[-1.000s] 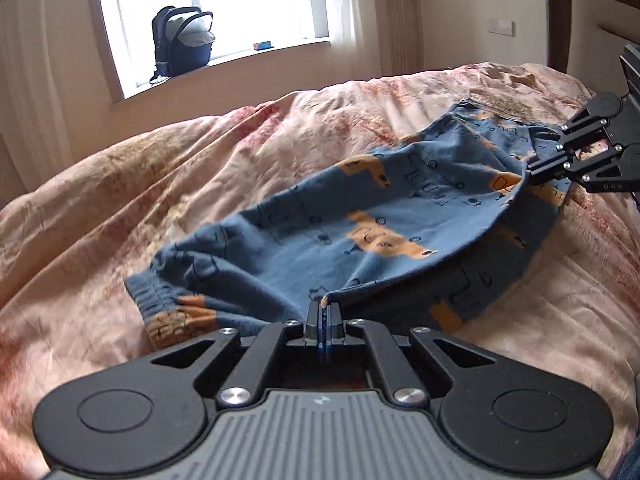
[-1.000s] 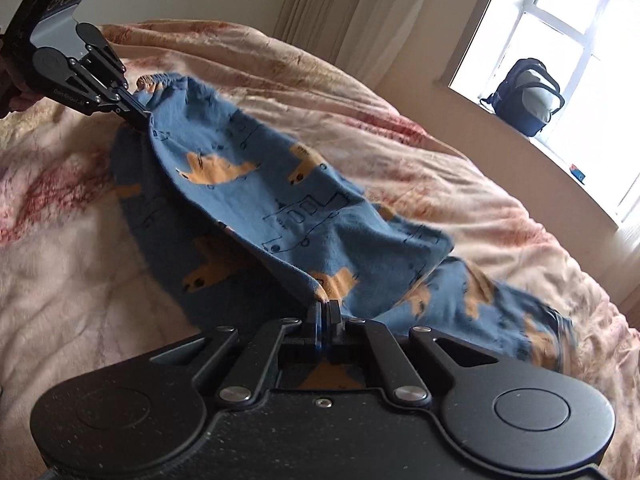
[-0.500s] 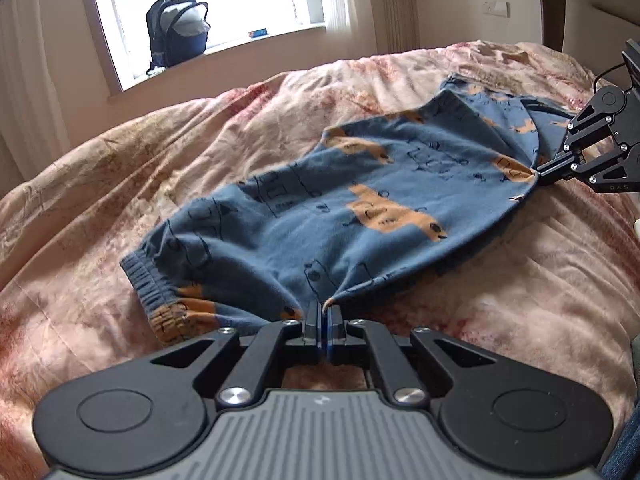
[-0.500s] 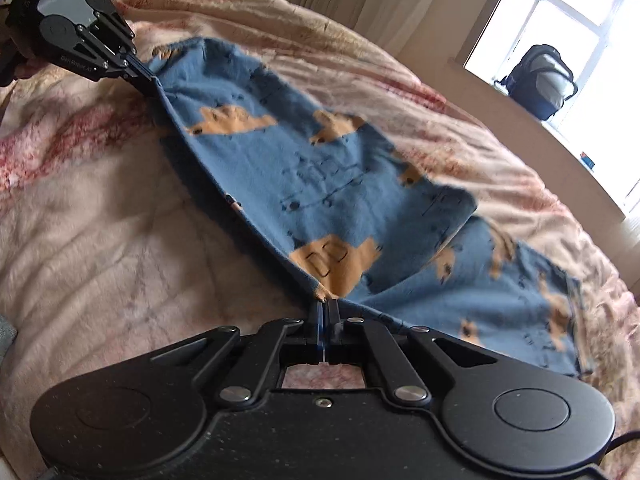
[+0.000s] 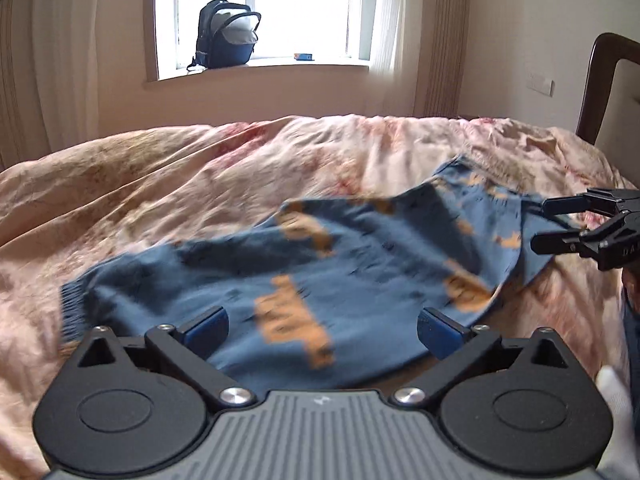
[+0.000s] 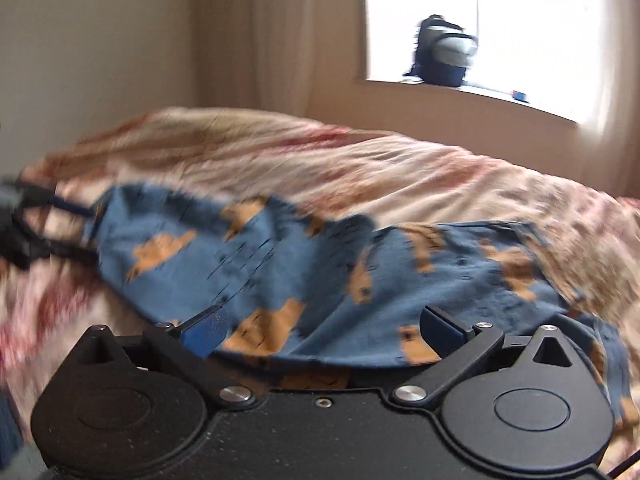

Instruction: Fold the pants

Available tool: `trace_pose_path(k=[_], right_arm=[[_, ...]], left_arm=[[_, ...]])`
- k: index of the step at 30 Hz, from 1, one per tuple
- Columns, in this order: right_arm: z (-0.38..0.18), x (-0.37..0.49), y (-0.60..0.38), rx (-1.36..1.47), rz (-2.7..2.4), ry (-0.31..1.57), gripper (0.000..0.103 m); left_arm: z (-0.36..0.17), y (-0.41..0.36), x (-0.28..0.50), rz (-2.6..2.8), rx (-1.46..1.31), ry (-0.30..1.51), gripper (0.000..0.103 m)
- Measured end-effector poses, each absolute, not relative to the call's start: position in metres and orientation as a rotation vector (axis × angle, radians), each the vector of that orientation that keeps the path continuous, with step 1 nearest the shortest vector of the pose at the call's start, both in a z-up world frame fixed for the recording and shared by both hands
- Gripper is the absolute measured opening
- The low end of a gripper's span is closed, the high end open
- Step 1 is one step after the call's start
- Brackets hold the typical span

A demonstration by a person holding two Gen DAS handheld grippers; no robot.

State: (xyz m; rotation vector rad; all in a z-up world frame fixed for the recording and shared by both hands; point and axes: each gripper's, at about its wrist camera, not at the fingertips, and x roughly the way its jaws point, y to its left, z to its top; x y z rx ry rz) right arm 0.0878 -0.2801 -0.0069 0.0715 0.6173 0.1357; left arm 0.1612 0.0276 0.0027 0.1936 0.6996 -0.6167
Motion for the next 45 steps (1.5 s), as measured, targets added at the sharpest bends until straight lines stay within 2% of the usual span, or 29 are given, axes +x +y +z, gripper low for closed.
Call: trace_pose_path(k=[8, 15, 21, 26, 29, 31, 33, 37, 38, 39, 40, 41, 43, 45], right_arm=[[0.011, 0.078, -0.388, 0.461, 0.036, 0.536, 0.102], [-0.006, 0.106, -0.495, 0.649, 0.046, 0.659, 0.102], [-0.026, 0.124, -0.556, 0.565, -0.008, 0.733, 0.102], [-0.036, 0.141, -0.57, 0.616, 0.132, 0.716, 0.102], [-0.043, 0.163, -0.562, 0.604, 0.156, 0.753, 0.102], [-0.052, 0.178, -0.555, 0.595, 0.149, 0.788, 0.093], [-0.059, 0.19, -0.552, 0.596, 0.116, 0.823, 0.075], [-0.067, 0.207, -0.546, 0.609, 0.08, 0.853, 0.058], [-0.068, 0.209, -0.545, 0.615, 0.068, 0.86, 0.049], [-0.068, 0.211, -0.545, 0.62, 0.052, 0.868, 0.032], [-0.069, 0.213, -0.546, 0.629, 0.046, 0.87, 0.023], [-0.068, 0.213, -0.546, 0.637, 0.047, 0.866, 0.013], [-0.06, 0.207, -0.548, 0.628, 0.054, 0.832, 0.002], [-0.046, 0.197, -0.55, 0.637, 0.075, 0.793, 0.002]], left_arm=[[-0.001, -0.094, 0.152, -0.755, 0.175, 0.684, 0.103], [-0.019, -0.184, 0.145, -0.82, 0.314, 0.667, 0.103], [-0.038, -0.225, 0.155, -0.839, 0.339, 0.694, 0.103], [-0.043, -0.242, 0.157, -0.815, 0.398, 0.672, 0.103], [-0.042, -0.243, 0.149, -0.817, 0.459, 0.61, 0.094], [-0.043, -0.244, 0.144, -0.824, 0.512, 0.598, 0.084], [-0.046, -0.243, 0.141, -0.837, 0.542, 0.616, 0.075], [-0.057, -0.241, 0.141, -0.848, 0.593, 0.698, 0.056], [-0.059, -0.241, 0.141, -0.839, 0.597, 0.707, 0.055], [-0.06, -0.239, 0.143, -0.829, 0.591, 0.711, 0.051], [-0.06, -0.238, 0.145, -0.818, 0.577, 0.718, 0.042], [-0.059, -0.237, 0.147, -0.808, 0.562, 0.729, 0.037], [-0.055, -0.234, 0.151, -0.796, 0.541, 0.742, 0.004], [-0.049, -0.232, 0.154, -0.786, 0.531, 0.737, 0.001]])
